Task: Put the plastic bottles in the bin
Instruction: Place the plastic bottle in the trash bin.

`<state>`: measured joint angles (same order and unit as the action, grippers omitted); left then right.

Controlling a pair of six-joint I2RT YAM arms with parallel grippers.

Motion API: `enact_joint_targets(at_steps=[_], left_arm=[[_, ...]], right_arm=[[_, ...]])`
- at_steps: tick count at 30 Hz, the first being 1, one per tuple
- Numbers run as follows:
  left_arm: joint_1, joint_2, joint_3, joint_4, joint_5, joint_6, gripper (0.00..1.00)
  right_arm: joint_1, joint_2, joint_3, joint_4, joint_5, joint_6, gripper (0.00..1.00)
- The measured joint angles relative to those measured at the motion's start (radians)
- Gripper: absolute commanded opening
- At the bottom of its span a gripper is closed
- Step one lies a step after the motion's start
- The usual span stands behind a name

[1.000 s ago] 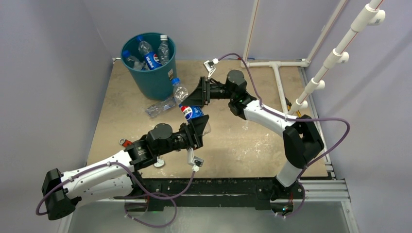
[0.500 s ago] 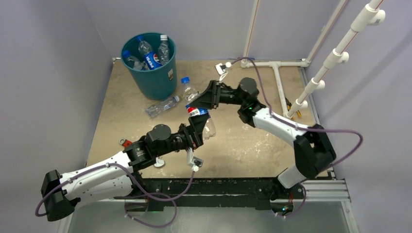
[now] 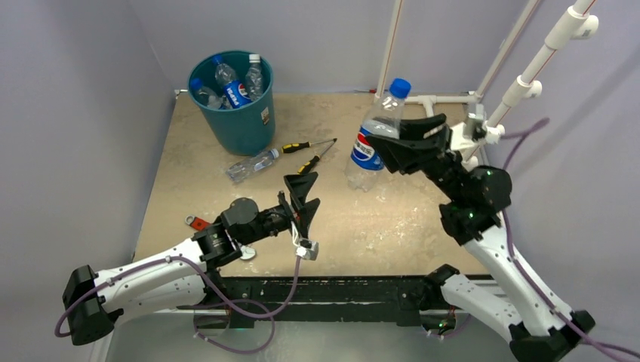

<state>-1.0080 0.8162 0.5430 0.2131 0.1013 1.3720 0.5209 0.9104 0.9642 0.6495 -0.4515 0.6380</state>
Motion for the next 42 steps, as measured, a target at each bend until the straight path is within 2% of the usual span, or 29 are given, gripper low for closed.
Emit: enact_joint_targets(at_steps=[4,7,10,11,14,18,20,26,30,34,39,42], left_arm=[[0.000,0.029,0.004,0.064,0.028,-0.230,0.99],[0.000,0.076,0.058,0.082,0.023,-0.476,0.99],[-0.002,0.125,0.171,0.085,-0.073,-0.776,0.99],[-0.001,0.145,0.239,0.070,-0.144,-0.904,0.99],[0.003,0.167,0.362,0.090,-0.275,-1.152,0.99],[0.010,0.124,0.370,0.191,-0.345,-1.424,0.99],[0.020,0.133,0.400,0.179,-0.347,-1.513,0.98],[0.047,0.321,0.708,0.045,-0.198,-1.680,0.92],[0.045,0.418,0.831,-0.032,-0.080,-1.722,0.91],[0.046,0.474,0.877,-0.112,-0.020,-1.730,0.90],[0.046,0.515,0.891,-0.180,0.028,-1.732,0.79],[0.046,0.529,0.891,-0.209,0.043,-1.730,0.76]], right_arm=[[0.000,-0.134,-0.085,-0.049,0.037,-0.101,0.25],[0.001,-0.186,-0.153,-0.097,0.041,-0.158,0.25],[0.001,-0.214,-0.219,-0.151,0.040,-0.196,0.25],[0.001,-0.224,-0.240,-0.166,0.040,-0.204,0.25],[0.001,-0.245,-0.303,-0.196,0.038,-0.214,0.25],[0.001,-0.270,-0.348,-0.232,0.016,-0.216,0.25],[0.001,-0.272,-0.348,-0.239,0.004,-0.220,0.25],[0.001,-0.268,-0.349,-0.246,-0.024,-0.229,0.25],[0.001,-0.252,-0.349,-0.245,-0.042,-0.229,0.25],[0.002,-0.226,-0.349,-0.246,-0.046,-0.229,0.25],[0.002,-0.182,-0.349,-0.246,-0.058,-0.228,0.25],[0.002,-0.171,-0.349,-0.245,-0.065,-0.227,0.25]])
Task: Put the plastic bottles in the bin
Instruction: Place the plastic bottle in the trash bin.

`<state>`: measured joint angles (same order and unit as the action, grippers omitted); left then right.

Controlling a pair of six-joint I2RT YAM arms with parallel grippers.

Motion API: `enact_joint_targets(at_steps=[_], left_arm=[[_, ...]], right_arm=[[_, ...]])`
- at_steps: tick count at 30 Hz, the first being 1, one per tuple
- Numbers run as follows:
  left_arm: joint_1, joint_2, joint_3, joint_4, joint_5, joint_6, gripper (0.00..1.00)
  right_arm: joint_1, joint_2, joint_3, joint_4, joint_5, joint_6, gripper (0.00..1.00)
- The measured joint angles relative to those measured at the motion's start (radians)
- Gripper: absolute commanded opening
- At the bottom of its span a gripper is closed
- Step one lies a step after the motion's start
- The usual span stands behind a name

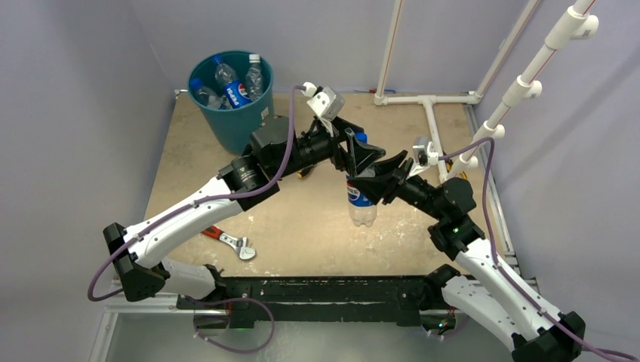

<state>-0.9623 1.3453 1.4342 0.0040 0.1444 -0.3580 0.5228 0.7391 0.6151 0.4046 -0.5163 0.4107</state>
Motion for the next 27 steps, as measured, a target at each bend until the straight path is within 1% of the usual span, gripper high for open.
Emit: enact_joint_targets(at_steps=[2,6,8,10,11,13,14,15,16,18,19,20,24,27], left_arm=[[0.000,0.003,0.000,-0.010,0.001,0.000,0.73],[0.000,0.003,0.000,-0.033,-0.010,0.000,0.53],[0.001,0.005,0.000,-0.044,-0.022,0.000,0.46],[0.004,0.009,0.000,-0.047,-0.032,0.000,0.35],[0.005,0.010,0.000,-0.047,-0.039,-0.001,0.27],[0.007,0.012,0.000,-0.046,-0.047,-0.011,0.10],[0.007,0.012,0.000,-0.045,-0.050,-0.019,0.00],[0.006,0.012,0.000,-0.043,-0.051,-0.026,0.00],[0.006,0.012,0.000,-0.043,-0.052,-0.029,0.00],[0.006,0.012,0.000,-0.043,-0.058,-0.028,0.00],[0.006,0.012,0.000,-0.044,-0.061,-0.029,0.00],[0.006,0.012,0.000,-0.044,-0.068,-0.025,0.00],[0.003,0.004,-0.016,-0.039,-0.111,-0.016,0.00],[0.000,-0.012,-0.027,-0.024,-0.148,-0.012,0.00]], right_arm=[[0.000,0.000,0.000,0.002,0.000,0.000,0.25],[0.000,0.000,0.002,0.011,-0.003,0.003,0.25],[0.001,0.000,0.002,0.015,-0.005,0.005,0.24],[0.001,0.000,0.004,0.015,-0.008,0.007,0.24],[0.001,0.000,0.005,0.015,-0.008,0.007,0.24],[0.001,-0.001,0.006,0.013,-0.009,0.005,0.24],[0.001,0.000,0.006,0.014,-0.008,0.003,0.26],[0.001,0.000,0.006,0.013,-0.007,-0.001,0.39],[0.001,0.000,0.006,0.013,-0.007,-0.001,0.54],[0.001,-0.001,0.006,0.013,-0.010,0.003,0.77],[0.001,-0.002,0.006,0.010,-0.010,0.010,0.94],[0.000,-0.002,0.006,0.010,-0.012,0.018,0.98],[0.001,-0.021,0.019,-0.009,-0.026,0.044,0.99],[0.000,-0.034,0.056,-0.063,-0.026,0.058,0.99]])
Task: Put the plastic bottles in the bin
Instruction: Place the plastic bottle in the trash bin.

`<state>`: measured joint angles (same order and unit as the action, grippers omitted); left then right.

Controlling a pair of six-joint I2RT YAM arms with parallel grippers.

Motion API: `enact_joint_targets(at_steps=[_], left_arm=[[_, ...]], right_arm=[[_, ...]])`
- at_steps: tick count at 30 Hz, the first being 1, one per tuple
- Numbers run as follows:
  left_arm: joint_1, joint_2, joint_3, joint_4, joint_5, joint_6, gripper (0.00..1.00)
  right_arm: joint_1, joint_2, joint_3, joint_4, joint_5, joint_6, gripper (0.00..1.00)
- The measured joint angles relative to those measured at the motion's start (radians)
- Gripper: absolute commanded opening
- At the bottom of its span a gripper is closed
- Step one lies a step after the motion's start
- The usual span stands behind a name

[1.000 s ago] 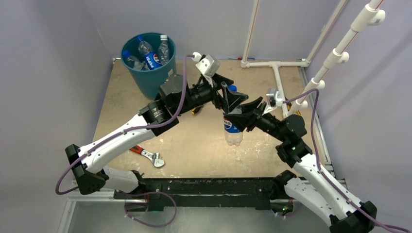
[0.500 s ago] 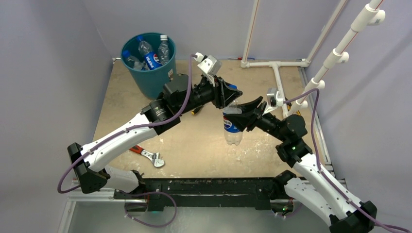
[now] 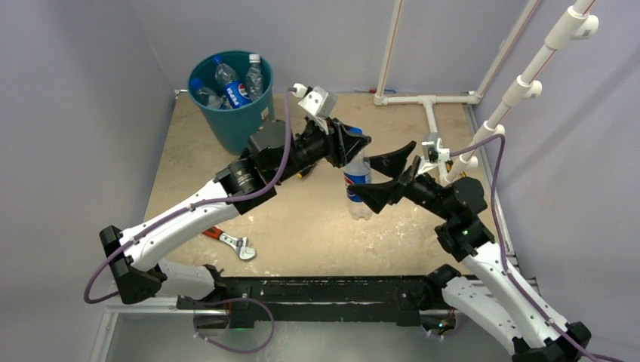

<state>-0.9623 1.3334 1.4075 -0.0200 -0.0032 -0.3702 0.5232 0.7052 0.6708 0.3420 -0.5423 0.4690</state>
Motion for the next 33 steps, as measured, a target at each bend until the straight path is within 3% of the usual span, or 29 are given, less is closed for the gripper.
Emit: enact_joint_targets(at_steps=[4,11,16,25,33], left_arm=[[-0.008,-0.043,0.000,0.012,-0.083,0.062,0.00],[0.013,-0.087,0.090,0.029,-0.392,0.334,0.00],[0.101,-0.090,0.156,0.089,-0.552,0.484,0.00],[0.316,0.000,0.280,0.134,-0.633,0.520,0.00],[0.463,0.126,0.341,0.179,-0.645,0.529,0.00]], right_arm=[[0.000,-0.042,0.055,-0.072,0.002,0.010,0.99],[-0.001,-0.253,0.080,-0.098,0.003,0.048,0.99],[0.000,-0.311,0.045,-0.091,0.029,0.068,0.99],[0.000,-0.293,-0.304,-0.003,0.054,0.262,0.99],[0.000,-0.273,-0.359,0.062,0.053,0.308,0.99]])
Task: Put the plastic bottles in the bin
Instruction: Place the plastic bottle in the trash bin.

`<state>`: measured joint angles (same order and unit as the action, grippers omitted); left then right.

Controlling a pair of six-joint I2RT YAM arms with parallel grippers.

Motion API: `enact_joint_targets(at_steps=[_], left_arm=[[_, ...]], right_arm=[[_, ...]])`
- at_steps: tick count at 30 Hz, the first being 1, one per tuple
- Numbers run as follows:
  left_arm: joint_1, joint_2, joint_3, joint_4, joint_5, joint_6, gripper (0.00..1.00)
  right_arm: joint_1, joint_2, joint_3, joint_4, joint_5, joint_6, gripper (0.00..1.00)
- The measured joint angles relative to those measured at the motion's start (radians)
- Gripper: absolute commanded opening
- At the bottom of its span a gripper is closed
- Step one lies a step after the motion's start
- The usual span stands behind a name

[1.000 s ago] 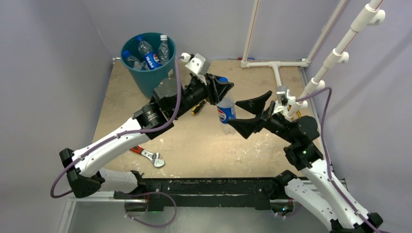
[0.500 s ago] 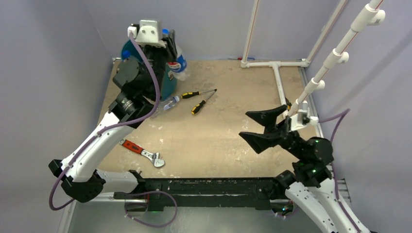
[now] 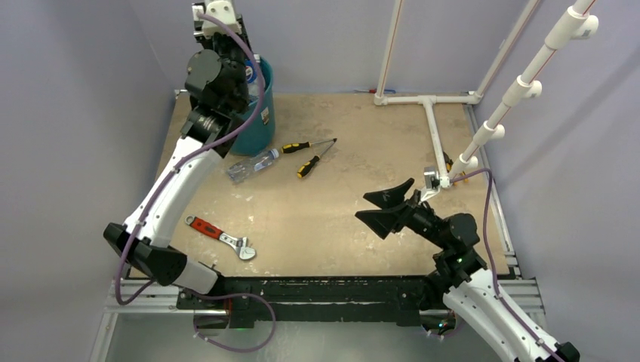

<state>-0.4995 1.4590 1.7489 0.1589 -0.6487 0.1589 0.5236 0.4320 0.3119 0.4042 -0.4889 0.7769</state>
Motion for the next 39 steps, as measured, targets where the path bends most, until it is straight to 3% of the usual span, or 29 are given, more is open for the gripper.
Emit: enact_joint_targets(at_steps=[6,11,21,29,30,34,38,39], left_arm=[[0.023,0.083,-0.018,0.111,-0.008,0.069,0.00],[0.091,0.114,-0.040,0.145,-0.015,0.039,0.00],[0.367,0.114,-0.121,-0.034,0.010,-0.371,0.00],[0.409,0.111,-0.246,-0.103,0.144,-0.566,0.00],[0.409,0.111,-0.250,-0.103,0.159,-0.584,0.03],[0.407,0.111,-0.264,-0.106,0.220,-0.633,0.55],[0.407,0.098,-0.273,-0.119,0.246,-0.656,0.90],[0.406,0.091,-0.273,-0.123,0.249,-0.658,0.93]], right_arm=[[0.000,0.011,-0.018,0.019,0.000,-0.003,0.98],[0.000,0.025,-0.021,0.020,0.000,-0.008,0.98],[0.000,0.034,-0.021,0.023,0.000,-0.012,0.98],[0.000,0.023,-0.021,0.008,0.001,-0.017,0.98],[0.000,0.019,-0.021,0.006,0.001,-0.018,0.98],[0.000,0.007,-0.021,0.000,0.003,-0.020,0.98],[0.000,0.005,-0.021,-0.005,0.004,-0.026,0.98],[0.000,0.005,-0.021,-0.008,0.004,-0.028,0.98]])
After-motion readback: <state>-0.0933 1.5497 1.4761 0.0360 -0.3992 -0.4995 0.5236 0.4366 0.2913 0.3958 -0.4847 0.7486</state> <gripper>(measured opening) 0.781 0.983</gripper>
